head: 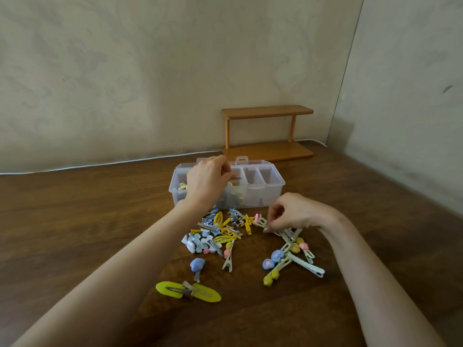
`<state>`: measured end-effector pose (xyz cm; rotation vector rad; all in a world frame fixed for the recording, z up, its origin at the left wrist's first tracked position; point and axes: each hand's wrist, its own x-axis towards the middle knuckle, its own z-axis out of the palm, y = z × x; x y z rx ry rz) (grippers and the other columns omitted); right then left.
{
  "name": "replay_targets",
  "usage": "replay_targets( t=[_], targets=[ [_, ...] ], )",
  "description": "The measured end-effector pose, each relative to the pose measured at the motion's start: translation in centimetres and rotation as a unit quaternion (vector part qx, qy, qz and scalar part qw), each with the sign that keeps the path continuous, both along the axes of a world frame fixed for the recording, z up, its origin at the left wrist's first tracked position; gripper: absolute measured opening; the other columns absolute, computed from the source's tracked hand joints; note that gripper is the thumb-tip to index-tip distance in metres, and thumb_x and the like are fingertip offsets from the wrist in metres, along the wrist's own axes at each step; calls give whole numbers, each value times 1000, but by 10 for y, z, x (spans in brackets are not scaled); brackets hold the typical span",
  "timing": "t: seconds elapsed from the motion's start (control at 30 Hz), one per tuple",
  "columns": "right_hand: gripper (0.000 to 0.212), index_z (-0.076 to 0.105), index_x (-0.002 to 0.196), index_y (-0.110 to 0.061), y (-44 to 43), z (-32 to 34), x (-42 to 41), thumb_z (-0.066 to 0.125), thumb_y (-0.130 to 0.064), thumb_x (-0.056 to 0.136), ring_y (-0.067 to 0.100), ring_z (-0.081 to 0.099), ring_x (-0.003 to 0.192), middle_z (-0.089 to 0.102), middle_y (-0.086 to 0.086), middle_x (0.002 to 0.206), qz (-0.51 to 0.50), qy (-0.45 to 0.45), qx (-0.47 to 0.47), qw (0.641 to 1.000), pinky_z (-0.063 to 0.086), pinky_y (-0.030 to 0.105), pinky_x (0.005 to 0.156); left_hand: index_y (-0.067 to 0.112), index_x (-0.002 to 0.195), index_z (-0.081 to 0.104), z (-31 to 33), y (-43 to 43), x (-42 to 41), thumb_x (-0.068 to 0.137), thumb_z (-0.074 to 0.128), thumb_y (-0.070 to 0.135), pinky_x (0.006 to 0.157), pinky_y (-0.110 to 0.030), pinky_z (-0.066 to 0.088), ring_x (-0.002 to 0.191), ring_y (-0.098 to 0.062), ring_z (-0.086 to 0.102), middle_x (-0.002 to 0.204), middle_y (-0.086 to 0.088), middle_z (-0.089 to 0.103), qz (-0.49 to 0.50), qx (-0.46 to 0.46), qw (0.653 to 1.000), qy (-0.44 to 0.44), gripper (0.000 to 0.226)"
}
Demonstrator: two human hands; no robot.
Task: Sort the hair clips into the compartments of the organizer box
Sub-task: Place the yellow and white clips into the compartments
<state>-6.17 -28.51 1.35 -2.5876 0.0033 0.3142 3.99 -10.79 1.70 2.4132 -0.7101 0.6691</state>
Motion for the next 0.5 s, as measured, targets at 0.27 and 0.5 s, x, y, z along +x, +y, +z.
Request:
replay_targets(
  t=[0.27,0.5],
  targets=[
    [4,63,85,-15,0,1,0,66,-18,86,9,57,64,63,-2,76,-31,-100,190,976,44,19,56,16,88,63,0,13,-14,84,62,36,63,-28,49,75,-10,55,85,6,62,-71,-55,996,-13,20],
    [4,65,90,-13,7,-1,1,64,-12,87,9,54,49,63,3,72,-4,-162,314,936,40,16,41,17,91,68,2,13,-34,84,62,28,69,-29,50,78,-12,59,86,2,68,-200,2,976,88,14]
  ],
)
